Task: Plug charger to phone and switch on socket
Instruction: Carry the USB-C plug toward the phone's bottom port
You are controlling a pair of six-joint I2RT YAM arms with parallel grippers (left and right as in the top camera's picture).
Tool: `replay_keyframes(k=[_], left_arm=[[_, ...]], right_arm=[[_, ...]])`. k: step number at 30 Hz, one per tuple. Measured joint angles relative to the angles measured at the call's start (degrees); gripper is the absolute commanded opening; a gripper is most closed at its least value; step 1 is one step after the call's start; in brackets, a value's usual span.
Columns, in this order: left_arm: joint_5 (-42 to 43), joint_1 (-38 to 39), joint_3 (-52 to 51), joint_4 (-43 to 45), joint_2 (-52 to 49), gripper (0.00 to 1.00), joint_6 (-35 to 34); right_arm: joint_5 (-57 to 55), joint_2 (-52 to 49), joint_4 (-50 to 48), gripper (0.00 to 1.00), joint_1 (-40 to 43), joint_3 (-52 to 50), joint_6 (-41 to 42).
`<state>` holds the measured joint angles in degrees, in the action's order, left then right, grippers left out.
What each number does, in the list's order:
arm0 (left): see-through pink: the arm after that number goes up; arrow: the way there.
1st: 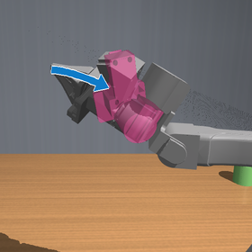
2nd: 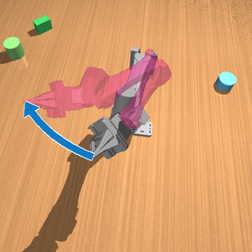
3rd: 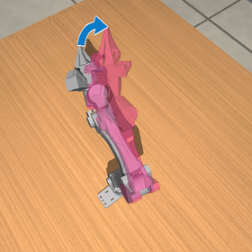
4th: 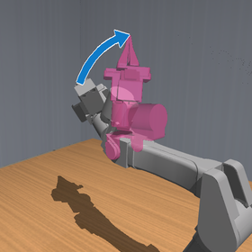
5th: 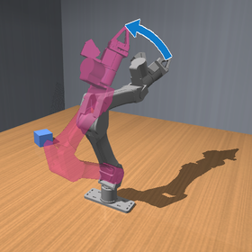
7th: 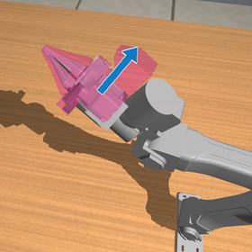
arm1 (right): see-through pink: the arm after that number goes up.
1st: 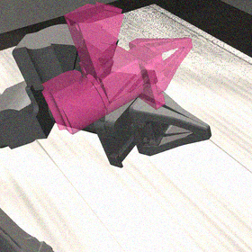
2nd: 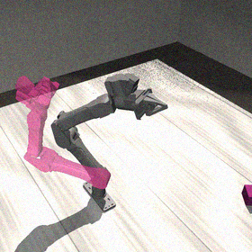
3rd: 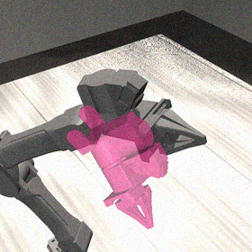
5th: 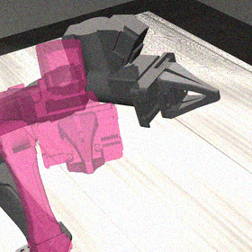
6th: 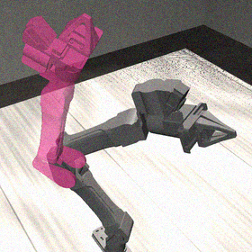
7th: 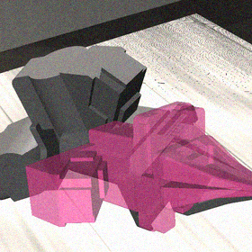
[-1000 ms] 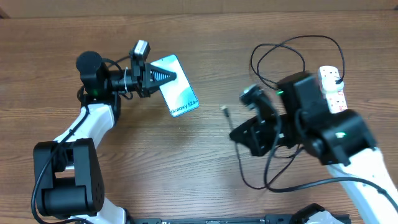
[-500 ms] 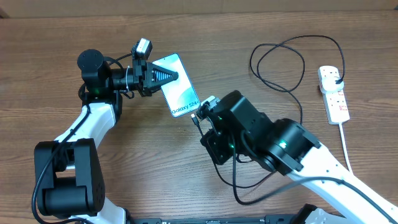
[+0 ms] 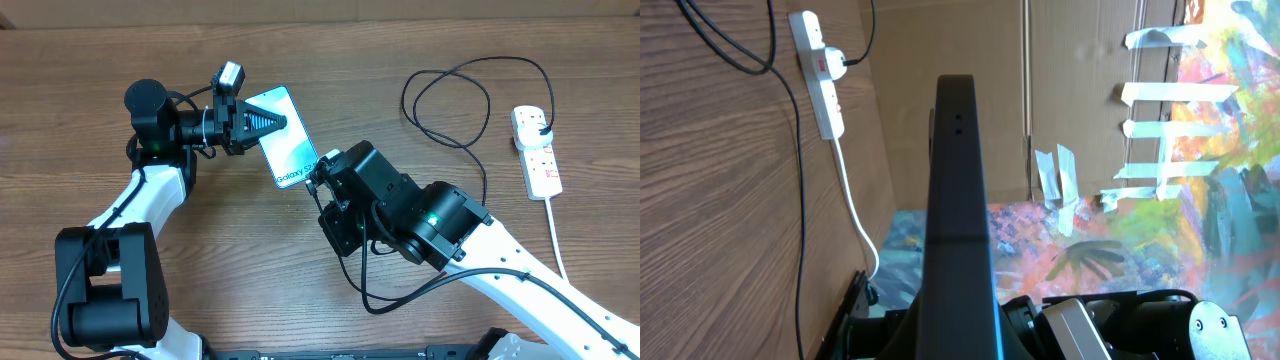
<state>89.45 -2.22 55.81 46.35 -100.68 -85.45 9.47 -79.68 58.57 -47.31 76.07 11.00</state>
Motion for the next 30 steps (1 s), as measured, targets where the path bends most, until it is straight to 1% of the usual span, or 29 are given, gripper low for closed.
replay_keyframes(k=[17,30], left_arm=[[-0.1,0.0,0.0,0.0,0.0,0.04,0.6],[-0.1,0.0,0.0,0.0,0.0,0.04,3.2]], right_arm=[[3.2,0.0,0.2,0.04,0.0,0.0,-0.2],[3.2,0.0,-0.3,0.04,0.0,0.0,-0.5]])
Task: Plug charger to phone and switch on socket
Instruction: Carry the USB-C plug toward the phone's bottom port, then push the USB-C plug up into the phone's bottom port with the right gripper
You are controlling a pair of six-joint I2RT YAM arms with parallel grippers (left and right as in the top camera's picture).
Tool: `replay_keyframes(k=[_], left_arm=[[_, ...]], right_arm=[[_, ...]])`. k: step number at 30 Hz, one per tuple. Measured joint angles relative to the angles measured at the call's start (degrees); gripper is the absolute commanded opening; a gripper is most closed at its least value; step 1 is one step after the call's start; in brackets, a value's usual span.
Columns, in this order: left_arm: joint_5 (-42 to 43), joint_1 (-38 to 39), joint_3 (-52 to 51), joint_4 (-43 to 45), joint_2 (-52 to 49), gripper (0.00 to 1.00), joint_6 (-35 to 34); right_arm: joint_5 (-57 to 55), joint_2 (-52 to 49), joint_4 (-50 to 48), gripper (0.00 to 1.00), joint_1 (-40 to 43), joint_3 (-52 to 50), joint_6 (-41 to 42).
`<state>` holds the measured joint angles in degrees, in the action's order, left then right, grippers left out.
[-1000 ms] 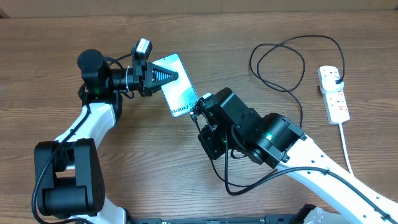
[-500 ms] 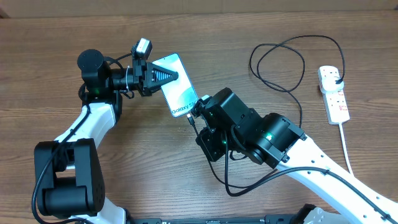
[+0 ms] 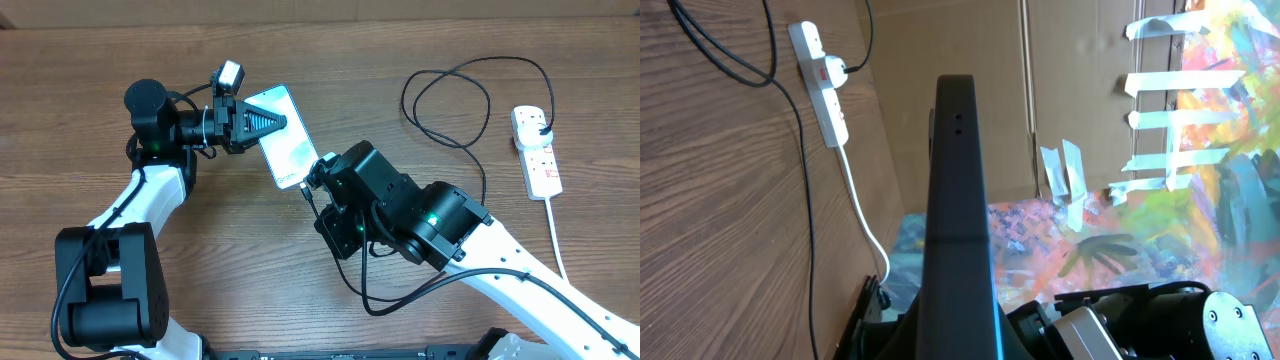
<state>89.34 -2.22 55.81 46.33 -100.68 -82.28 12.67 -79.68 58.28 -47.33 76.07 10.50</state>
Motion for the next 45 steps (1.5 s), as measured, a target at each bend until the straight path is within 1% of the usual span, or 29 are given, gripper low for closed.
replay_keyframes(k=[5,14,33,45], left_arm=[[0.0,0.0,0.0,-0.7,0.0,0.04,0.0],[-0.2,0.0,0.0,-6.1,0.0,0.04,0.0],[-0.2,0.0,0.0,-6.1,0.0,0.04,0.0],[-1.3,-0.1,0.0,-6.1,0.0,0.04,-0.2]], right_arm=[[0.0,0.0,-0.7,0.04,0.0,0.0,0.0],[0.1,0.0,-0.9,0.04,0.0,0.0,0.0],[-2.8,0.0,-0.7,0.04,0.0,0.0,-0.9],[-2.8,0.0,-3.4,0.04,-0.3,0.0,-1.4]])
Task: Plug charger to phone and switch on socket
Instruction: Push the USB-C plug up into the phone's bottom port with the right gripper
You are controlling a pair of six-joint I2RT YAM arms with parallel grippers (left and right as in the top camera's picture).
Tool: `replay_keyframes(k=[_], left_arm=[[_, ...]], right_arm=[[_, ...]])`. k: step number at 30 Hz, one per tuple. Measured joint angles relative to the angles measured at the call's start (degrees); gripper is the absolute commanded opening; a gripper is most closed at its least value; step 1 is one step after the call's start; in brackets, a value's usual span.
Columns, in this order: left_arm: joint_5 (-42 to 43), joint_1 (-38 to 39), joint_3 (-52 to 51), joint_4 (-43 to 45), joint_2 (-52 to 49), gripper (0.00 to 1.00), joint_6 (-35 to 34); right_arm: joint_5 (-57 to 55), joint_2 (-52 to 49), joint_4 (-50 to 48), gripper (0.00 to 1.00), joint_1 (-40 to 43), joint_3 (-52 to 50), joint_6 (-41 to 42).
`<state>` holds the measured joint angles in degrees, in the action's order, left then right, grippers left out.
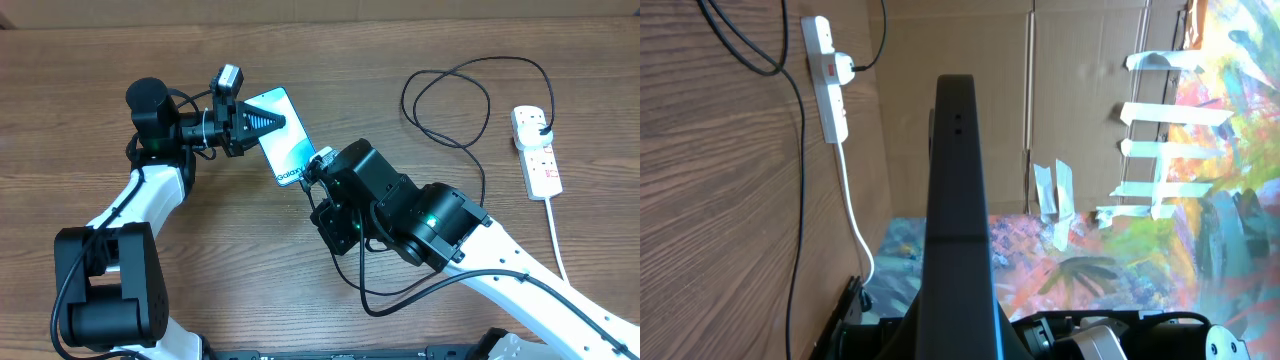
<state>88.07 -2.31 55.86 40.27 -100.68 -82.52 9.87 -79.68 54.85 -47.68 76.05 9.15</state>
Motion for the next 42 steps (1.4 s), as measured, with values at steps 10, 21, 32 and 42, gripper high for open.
replay_keyframes(k=[10,21,32,42], left_arm=[[1.0,0.1,0.0,0.0,0.0,0.04,0.0],[1.1,0.1,0.0,0.0,0.0,0.04,0.0],[1.0,0.1,0.0,0.0,0.0,0.04,4.0],[-0.7,-0.1,0.5,0.0,0.0,0.04,6.0]], right_arm=[[-0.8,0.0,-0.7,0.35,0.0,0.0,-0.1],[-0.9,-1.7,-2.9,0.20,0.0,0.0,0.0],[-2.9,-4.0,-5.6,0.04,0.0,0.0,-0.1],[-5.4,-4.2,-8.7,0.04,0.0,-0.8,0.1]])
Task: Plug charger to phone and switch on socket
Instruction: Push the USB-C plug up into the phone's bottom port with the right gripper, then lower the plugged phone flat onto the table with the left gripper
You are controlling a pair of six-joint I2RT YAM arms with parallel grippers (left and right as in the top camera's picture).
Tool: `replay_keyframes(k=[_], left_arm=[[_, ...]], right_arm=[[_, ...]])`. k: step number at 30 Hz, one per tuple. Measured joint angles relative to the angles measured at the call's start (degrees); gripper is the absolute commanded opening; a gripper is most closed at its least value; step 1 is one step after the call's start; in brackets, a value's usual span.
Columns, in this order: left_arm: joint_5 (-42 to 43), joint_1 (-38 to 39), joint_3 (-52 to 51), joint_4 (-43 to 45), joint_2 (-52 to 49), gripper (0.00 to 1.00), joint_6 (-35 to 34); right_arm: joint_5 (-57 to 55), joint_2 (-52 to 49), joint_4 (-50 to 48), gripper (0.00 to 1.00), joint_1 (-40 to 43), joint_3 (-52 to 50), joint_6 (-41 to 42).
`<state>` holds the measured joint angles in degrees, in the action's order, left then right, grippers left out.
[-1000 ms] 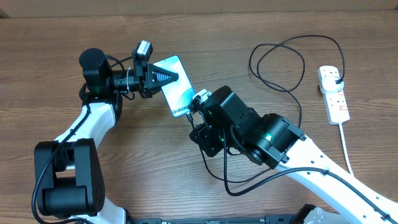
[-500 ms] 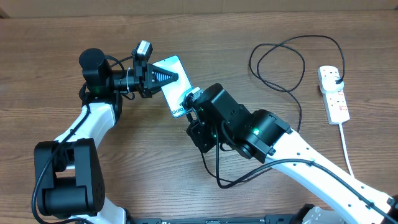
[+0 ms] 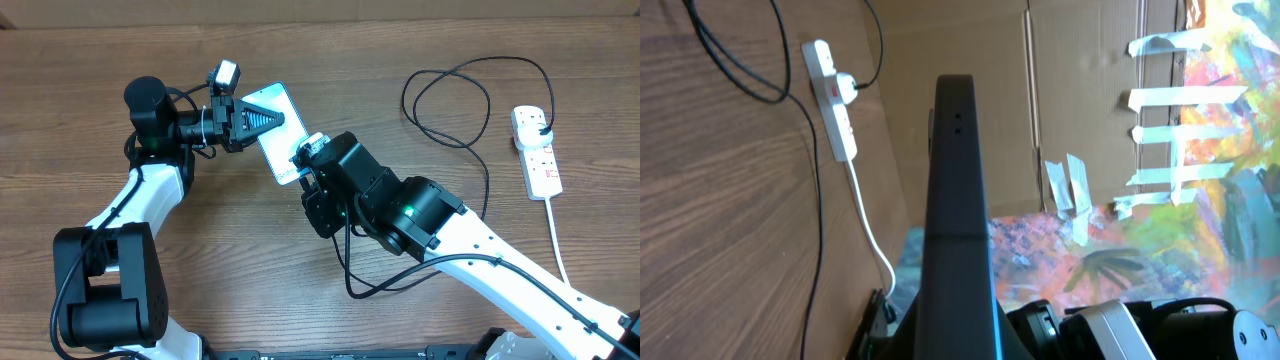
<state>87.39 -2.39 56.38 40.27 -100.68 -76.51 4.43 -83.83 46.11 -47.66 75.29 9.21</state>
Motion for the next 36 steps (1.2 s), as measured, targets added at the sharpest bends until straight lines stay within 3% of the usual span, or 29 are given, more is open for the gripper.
replay_keyframes(k=[15,23,32,35,36], left_arm=[[-3.1,-0.5,1.1,0.2,0.0,0.04,0.9],[-3.4,0.9,1.1,0.2,0.0,0.04,5.2],[-4.8,1.9,1.2,0.3,0.0,0.04,8.4],[-5.2,2.1,1.2,0.3,0.0,0.04,9.3],[-3.9,2.6,1.0,0.2,0.0,0.04,9.4]], right_arm=[[-1.7,-1.0,-5.6,0.05,0.1,-1.0,-3.5],[-1.7,-1.2,-3.9,0.06,0.1,-1.0,-6.2],[-0.1,-1.4,-3.1,0.54,-0.1,-1.0,-6.5],[0.4,-0.9,-1.9,0.89,-0.2,-0.5,-6.3],[-0.2,-0.2,-2.3,0.97,-0.2,0.7,-5.9]])
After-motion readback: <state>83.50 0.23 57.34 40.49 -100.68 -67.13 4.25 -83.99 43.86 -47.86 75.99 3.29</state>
